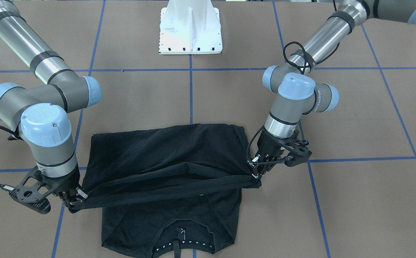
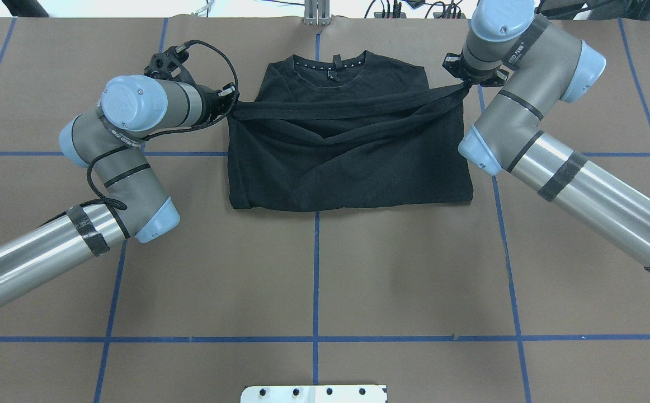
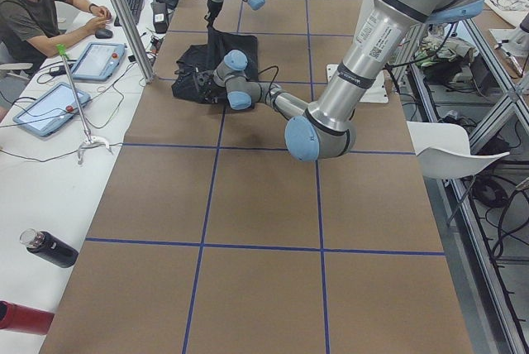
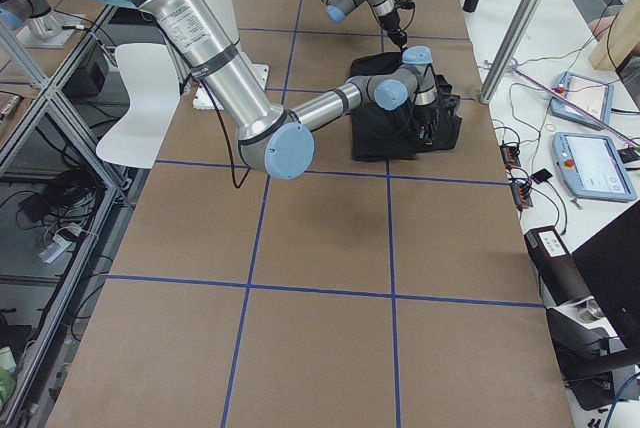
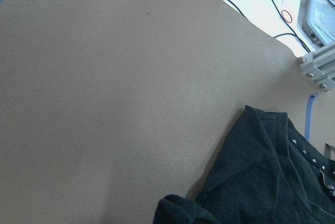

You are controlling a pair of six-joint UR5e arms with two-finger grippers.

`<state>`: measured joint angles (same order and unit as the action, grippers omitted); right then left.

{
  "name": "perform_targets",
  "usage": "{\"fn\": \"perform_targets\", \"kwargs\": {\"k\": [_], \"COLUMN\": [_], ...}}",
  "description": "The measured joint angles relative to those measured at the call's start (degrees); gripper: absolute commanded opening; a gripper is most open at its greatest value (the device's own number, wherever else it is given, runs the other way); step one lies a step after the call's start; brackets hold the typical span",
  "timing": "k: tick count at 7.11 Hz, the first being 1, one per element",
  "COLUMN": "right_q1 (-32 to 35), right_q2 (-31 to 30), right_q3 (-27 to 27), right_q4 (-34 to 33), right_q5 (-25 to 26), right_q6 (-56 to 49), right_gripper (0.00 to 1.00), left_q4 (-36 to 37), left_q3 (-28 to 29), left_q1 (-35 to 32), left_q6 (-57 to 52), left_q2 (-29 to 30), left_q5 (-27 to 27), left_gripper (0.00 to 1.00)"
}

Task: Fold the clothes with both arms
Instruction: 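Release the hem and move the right gripper to the folded shirt's side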

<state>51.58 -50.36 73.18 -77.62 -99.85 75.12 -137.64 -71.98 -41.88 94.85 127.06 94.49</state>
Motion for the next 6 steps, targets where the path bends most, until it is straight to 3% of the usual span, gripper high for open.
{"fn": "perform_targets", "kwargs": {"k": [1,2,4,5,6], "right_q1": [0.0,-0.1,-0.6,-1.9,-3.5], "right_q2": [0.7,1.0,-0.2,-4.2,-9.9], "right_q3": [-0.6,-0.9,1.9,7.8,15.1], "right_q4": [0.2,0.2,0.3,0.2,0.4], "right_q5": [0.2,0.2,-0.5,-1.1,-1.6], "right_q6": [0.3,0.5,1.7,3.5,6.0], "right_gripper": [0.39,0.48,0.59,0.68,0.7], "left_q4": [-0.4,-0.6,-1.6,-1.8,-1.9], "left_q3": [0.6,1.0,1.1,0.9,0.7], "left_q1": [-0.1,-0.2,-0.9,-1.1,-1.3], "left_q6": [0.0,0.0,0.1,0.1,0.1], "left_q2": [0.3,0.4,0.5,0.5,0.5], "left_q5": [0.0,0.0,0.0,0.0,0.1], "left_gripper": [0.37,0.64,0.73,0.73,0.73]}}
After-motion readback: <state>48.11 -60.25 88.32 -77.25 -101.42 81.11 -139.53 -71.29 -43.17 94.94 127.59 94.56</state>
